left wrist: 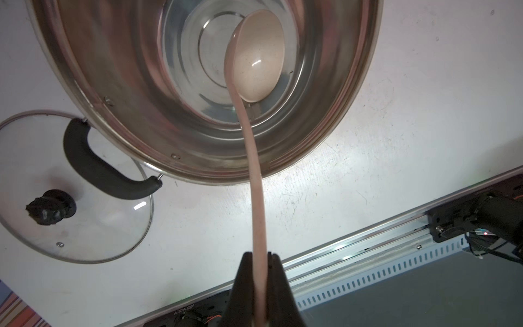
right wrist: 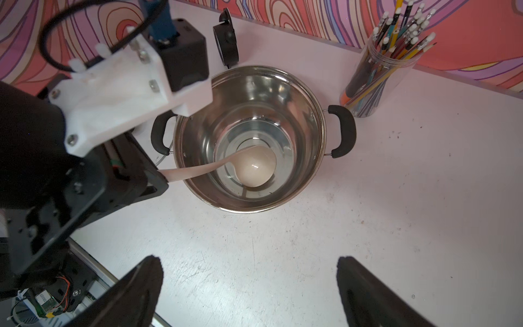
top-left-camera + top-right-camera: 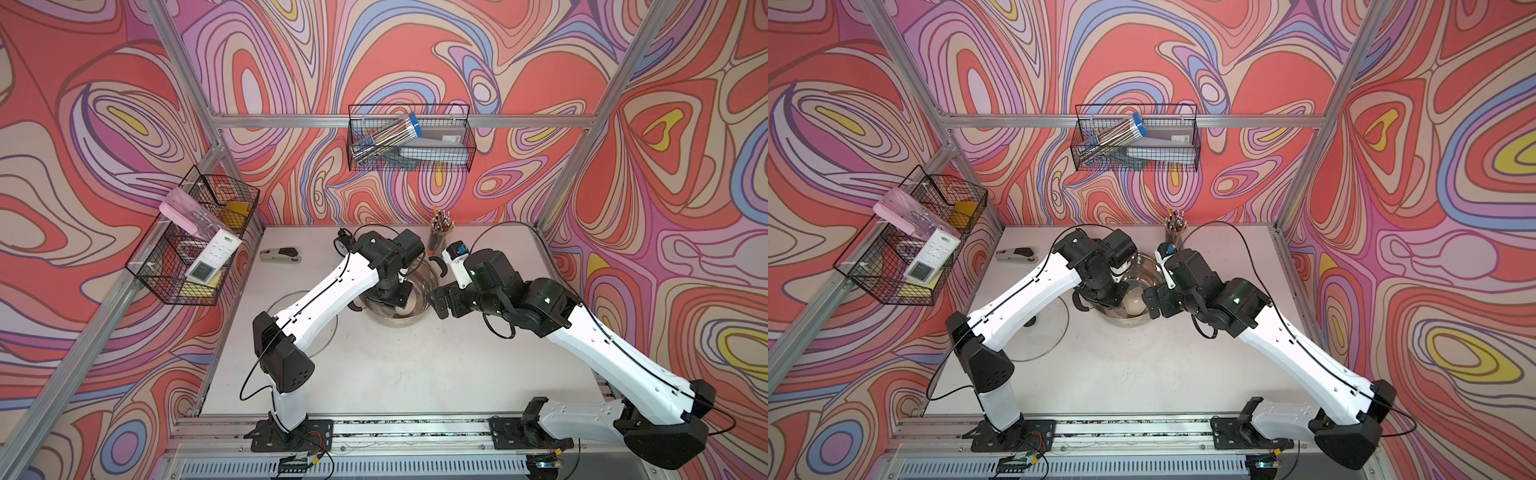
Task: Stir the soup with a spoon
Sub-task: Stir the soup in the pan with a stick.
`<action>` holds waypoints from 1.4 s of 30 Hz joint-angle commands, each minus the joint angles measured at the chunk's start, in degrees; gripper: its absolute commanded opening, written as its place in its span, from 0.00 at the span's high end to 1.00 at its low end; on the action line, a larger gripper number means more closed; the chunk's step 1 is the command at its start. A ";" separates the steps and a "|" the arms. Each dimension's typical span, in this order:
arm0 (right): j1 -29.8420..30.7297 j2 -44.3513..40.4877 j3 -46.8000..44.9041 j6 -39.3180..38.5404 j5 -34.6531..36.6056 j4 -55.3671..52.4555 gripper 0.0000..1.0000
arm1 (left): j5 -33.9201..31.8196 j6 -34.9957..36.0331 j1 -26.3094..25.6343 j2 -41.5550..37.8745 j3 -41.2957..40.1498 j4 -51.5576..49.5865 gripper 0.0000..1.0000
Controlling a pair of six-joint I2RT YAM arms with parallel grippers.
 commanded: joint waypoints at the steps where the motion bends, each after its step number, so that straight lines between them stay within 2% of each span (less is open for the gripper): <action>1: 0.16 0.71 -0.11 0.29 -0.97 1.44 0.02 | -4.77 0.23 0.03 -2.25 0.01 -3.93 1.00; 16: 0.16 -1.76 -0.56 0.88 0.51 -0.42 0.02 | -10.73 1.81 6.02 2.74 9.51 -5.31 1.00; 28: 0.16 -3.64 -0.75 0.82 2.36 -2.36 0.02 | -1.73 0.49 4.09 10.73 19.56 -1.53 1.00; 35: 0.15 -3.30 -0.92 0.55 2.04 -1.98 0.02 | 0.87 -0.32 1.10 10.46 18.05 -1.24 1.00; 42: 0.14 -1.39 -0.50 -0.19 0.40 -0.45 0.02 | 3.36 -1.24 -0.40 5.29 10.18 -1.11 1.00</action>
